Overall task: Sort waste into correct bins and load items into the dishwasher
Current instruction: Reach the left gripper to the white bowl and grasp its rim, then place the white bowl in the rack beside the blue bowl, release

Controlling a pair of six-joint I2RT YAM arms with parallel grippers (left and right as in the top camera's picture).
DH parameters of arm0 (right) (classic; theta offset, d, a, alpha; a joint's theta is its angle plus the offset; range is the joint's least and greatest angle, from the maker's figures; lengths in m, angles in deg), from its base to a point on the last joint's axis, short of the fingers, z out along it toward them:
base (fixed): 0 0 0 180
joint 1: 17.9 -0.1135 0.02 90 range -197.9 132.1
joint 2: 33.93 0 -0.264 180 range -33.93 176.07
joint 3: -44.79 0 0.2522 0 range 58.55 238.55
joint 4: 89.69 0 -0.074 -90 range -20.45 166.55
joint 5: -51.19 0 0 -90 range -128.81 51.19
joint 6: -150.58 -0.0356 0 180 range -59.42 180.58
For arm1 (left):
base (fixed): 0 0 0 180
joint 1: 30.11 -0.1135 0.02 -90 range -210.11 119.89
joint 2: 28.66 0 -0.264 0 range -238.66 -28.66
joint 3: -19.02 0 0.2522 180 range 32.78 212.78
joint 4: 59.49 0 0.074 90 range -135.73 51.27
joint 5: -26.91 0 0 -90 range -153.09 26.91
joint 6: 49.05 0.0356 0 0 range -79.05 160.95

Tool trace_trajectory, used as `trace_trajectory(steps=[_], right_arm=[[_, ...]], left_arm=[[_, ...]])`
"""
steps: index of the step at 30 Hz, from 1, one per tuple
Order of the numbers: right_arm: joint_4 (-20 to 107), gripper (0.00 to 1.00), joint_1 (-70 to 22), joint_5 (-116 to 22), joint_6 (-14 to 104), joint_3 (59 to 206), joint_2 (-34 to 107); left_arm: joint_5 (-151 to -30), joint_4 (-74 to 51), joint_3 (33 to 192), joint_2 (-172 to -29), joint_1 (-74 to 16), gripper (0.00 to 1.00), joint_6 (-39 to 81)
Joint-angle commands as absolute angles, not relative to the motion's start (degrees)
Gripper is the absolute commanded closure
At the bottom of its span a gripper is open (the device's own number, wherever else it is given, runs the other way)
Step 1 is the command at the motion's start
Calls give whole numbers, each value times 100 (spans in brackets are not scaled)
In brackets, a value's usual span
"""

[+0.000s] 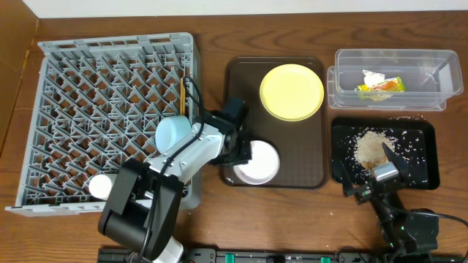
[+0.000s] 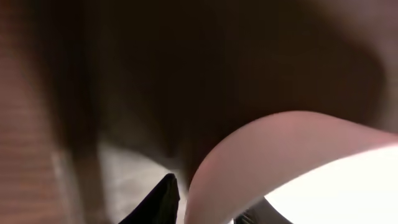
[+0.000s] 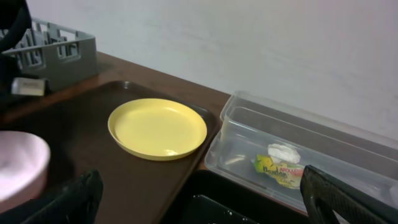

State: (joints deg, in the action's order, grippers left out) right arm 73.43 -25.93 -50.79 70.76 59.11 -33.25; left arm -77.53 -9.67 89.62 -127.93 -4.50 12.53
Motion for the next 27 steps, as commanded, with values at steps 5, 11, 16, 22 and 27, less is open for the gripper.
trace_trajectory(steps=[5,11,16,22,27], right_arm=[[7350,1,-2508,-5108,7137,5887,-3355],[7350,1,-2508,-5108,7137,5887,-3355],[7350,1,-2508,-5108,7137,5887,-3355],[7350,1,-2508,-5108,7137,5887,-3355],[7350,1,-2508,-5108,7137,5887,-3355]], left_arm=[[-8496,-1503,8806,-12788,-452,70,1548],[-8520,-1892,8389,-12804,-452,77,1618],[-8572,-2060,8245,-12804,-452,78,1631],[-8721,-2091,8376,-12651,-675,93,1624],[-8430,-2001,8629,-11503,-1171,93,1626]])
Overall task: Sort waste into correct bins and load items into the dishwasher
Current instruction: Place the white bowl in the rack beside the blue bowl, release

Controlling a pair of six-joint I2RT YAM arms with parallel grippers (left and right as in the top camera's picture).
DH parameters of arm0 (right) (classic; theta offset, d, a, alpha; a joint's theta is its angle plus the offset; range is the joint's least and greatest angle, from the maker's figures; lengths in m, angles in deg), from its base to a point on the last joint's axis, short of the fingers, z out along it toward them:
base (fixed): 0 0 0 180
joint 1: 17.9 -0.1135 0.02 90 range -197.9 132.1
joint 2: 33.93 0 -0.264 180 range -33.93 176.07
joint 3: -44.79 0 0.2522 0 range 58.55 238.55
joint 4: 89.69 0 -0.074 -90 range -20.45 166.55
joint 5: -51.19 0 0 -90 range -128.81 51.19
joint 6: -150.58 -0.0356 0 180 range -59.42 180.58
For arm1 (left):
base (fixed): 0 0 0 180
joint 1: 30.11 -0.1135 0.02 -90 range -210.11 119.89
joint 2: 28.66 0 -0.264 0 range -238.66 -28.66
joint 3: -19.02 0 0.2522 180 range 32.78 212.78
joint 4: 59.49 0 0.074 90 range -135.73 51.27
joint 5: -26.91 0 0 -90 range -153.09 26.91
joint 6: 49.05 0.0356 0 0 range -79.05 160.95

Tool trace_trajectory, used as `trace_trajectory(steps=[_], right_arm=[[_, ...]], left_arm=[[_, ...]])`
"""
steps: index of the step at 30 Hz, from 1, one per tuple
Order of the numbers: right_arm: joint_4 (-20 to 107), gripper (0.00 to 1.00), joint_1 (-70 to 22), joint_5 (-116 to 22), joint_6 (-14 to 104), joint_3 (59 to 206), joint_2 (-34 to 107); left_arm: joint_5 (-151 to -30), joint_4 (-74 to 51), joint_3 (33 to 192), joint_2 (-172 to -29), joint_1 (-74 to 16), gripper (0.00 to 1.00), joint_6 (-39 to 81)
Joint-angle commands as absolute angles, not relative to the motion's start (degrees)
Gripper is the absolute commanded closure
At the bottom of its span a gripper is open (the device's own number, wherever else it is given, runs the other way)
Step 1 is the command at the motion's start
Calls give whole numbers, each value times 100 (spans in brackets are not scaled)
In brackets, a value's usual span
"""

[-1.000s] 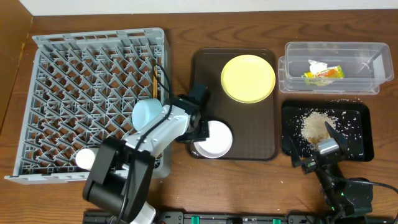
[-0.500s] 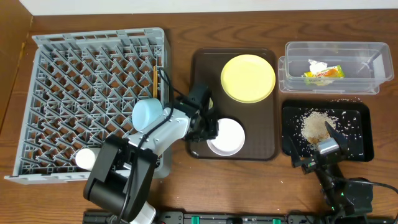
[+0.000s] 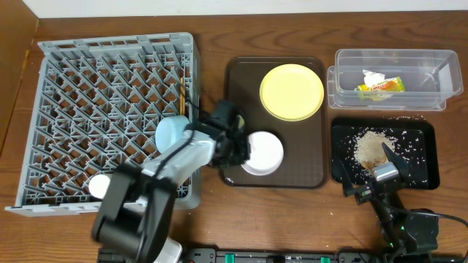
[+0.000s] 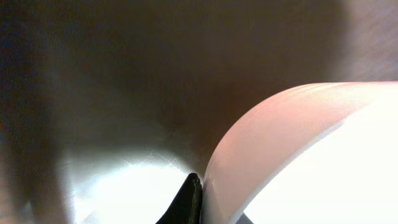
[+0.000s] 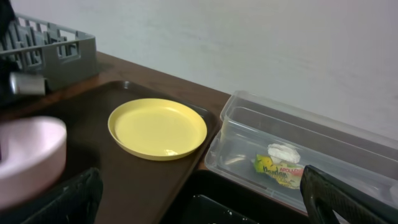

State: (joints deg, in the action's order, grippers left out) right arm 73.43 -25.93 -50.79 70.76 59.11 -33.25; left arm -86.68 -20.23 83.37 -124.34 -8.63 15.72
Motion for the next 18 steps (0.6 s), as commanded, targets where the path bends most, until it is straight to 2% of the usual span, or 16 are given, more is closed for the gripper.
trace_trajectory(steps=[1,5,10,12,18], right_arm=[[7350,1,-2508,-5106,7137,5887,-3355],[7350,1,-2508,-5106,7137,5887,-3355],[7350,1,-2508,-5106,7137,5887,-3355],[7350,1,-2508,-5106,7137,5887,-3355],[7350,1,-2508,-5108,7137,5887,-3355]], left_arm=[[-8203,-1962,8653,-11215,-1261,93,1629],[-6679,-1656,8669,-9960,-1637,92,1629],[-4039,-996,8669,-8806,-2151,92,1631],[-2940,-862,8664,-8616,-2308,93,1703],[-636,-849,8664,-8876,-2367,93,2335]])
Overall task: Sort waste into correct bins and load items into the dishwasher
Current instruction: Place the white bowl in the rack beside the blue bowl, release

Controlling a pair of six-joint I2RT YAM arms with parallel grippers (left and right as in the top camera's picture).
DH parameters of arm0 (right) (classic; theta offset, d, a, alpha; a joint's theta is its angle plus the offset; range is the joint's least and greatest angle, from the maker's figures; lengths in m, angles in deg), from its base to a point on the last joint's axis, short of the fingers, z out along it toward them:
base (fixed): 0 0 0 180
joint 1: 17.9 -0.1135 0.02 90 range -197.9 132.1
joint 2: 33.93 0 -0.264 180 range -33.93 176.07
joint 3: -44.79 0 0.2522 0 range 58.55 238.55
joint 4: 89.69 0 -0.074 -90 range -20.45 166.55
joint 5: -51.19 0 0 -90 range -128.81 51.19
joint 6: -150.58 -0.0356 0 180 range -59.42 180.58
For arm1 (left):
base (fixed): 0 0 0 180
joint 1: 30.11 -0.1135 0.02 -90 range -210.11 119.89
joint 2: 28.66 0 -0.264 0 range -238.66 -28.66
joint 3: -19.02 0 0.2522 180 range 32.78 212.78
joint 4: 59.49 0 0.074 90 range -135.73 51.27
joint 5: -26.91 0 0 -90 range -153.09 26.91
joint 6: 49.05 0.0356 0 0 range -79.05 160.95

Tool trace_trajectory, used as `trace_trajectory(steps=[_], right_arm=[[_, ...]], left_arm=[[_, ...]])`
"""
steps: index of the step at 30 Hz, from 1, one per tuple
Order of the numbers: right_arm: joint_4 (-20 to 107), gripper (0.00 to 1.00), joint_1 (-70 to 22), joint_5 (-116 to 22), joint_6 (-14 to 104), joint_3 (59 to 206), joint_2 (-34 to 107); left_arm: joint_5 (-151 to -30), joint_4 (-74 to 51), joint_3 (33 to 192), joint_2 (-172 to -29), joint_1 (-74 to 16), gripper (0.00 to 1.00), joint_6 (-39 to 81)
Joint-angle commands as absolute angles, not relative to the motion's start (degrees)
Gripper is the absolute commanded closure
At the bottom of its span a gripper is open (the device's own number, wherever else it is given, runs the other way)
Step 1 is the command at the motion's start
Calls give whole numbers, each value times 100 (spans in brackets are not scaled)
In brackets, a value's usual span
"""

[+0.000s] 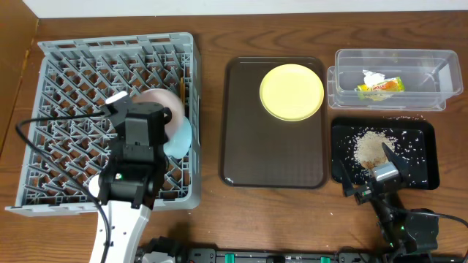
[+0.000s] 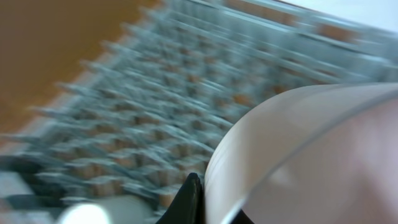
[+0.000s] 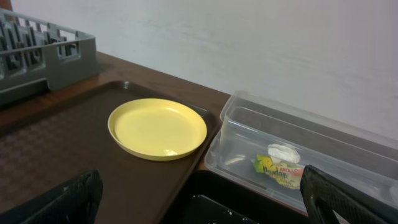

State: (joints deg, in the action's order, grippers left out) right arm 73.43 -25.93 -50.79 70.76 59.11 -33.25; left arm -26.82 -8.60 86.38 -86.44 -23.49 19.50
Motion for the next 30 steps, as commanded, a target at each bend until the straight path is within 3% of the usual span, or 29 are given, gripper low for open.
trace_trajectory(steps=[1,10,30], right_arm=[[7350,1,-2508,-5108,7137,5887,-3355],[7350,1,-2508,-5108,7137,5887,-3355],[7350,1,-2508,-5106,7137,5887,-3355]], left_arm=[[-378,-869,8664,-8972,-2367,93,2337],[1143,-1765,8664,-10395,-2367,93,3751],[1003,-1450,8636,-11669,-2286,93,3921]])
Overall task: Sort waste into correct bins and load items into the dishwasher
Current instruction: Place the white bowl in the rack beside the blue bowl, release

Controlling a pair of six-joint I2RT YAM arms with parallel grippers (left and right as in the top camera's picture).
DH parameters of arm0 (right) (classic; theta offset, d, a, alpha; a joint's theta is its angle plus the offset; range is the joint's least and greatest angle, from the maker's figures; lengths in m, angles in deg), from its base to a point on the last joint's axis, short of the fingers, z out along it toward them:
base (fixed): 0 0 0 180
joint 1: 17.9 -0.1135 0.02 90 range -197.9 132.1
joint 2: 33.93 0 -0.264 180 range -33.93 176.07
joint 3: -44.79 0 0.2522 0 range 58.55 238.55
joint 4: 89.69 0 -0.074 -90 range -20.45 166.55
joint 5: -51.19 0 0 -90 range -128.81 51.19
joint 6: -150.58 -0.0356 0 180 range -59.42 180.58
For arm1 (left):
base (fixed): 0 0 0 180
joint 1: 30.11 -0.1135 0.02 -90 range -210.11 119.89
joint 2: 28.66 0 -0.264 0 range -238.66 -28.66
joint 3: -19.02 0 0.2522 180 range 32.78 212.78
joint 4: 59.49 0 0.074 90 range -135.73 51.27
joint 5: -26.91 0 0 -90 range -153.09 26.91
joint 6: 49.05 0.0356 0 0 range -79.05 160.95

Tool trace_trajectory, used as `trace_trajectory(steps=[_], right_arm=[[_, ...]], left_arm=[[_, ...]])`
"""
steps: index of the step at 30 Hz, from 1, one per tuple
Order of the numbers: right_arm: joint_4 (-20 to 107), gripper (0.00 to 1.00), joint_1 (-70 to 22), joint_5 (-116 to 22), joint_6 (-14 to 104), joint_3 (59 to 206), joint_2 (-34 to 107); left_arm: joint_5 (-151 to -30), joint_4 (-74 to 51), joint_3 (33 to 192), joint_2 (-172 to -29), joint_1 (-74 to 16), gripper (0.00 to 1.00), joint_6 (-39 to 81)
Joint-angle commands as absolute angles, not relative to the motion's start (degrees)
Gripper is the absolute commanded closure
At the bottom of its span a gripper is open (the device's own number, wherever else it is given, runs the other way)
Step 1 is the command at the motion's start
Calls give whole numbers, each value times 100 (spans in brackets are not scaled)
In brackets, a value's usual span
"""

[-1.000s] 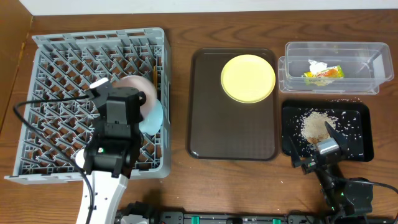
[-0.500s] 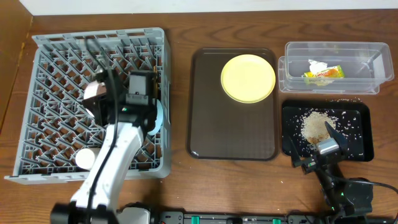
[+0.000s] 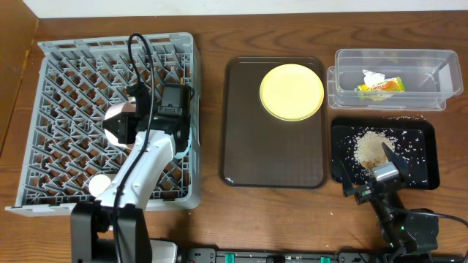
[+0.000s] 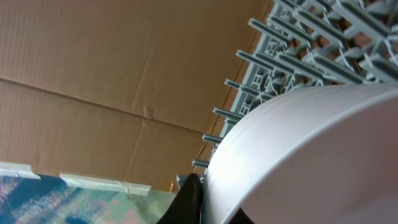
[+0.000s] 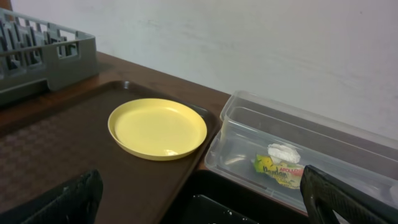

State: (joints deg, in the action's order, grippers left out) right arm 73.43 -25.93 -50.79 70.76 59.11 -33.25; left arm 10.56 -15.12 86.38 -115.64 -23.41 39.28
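Observation:
My left gripper (image 3: 137,123) is shut on the rim of a white bowl (image 3: 119,126), held tilted on edge over the middle of the grey dish rack (image 3: 73,73). In the left wrist view the bowl (image 4: 311,155) fills the lower right, one black finger (image 4: 189,200) lies against its rim, and rack tines (image 4: 298,43) show behind. A yellow plate (image 3: 292,91) lies on the brown tray (image 3: 274,157). My right gripper (image 3: 371,183) rests open by the black tray; it (image 5: 205,211) holds nothing.
A light-blue cup (image 3: 184,146) sits in the rack just right of my left arm, a white cup (image 3: 97,185) at the rack's front left. The clear bin (image 3: 391,102) holds a wrapper (image 3: 380,86). Rice lies on the black tray (image 3: 420,164).
My left arm has turned and carried the bowl from beside the blue cup further left over the rack, now more on edge. The right arm has not moved.
My left gripper was at the rim of the white bowl on the brown tray's front left. It was then shut on the bowl, shifted slightly on the tray. After that the bowl was over the rack's right side, and now over its middle.

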Motion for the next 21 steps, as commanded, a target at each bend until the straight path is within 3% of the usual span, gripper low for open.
trace_trajectory(steps=[1,16,19,21], right_arm=[[7350,1,-2508,-5108,7137,5887,-3355],[7350,1,-2508,-5108,7137,5887,-3355],[7350,1,-2508,-5106,7137,5887,-3355],[7350,1,-2508,-5108,7137,5887,-3355]], left_arm=[[971,-1424,8629,-11689,-2266,92,3921],[335,-801,8625,-11717,-2054,92,3401],[326,-718,8627,-11665,-1932,75,3334],[223,-580,8627,-11608,-1871,74,3200]])
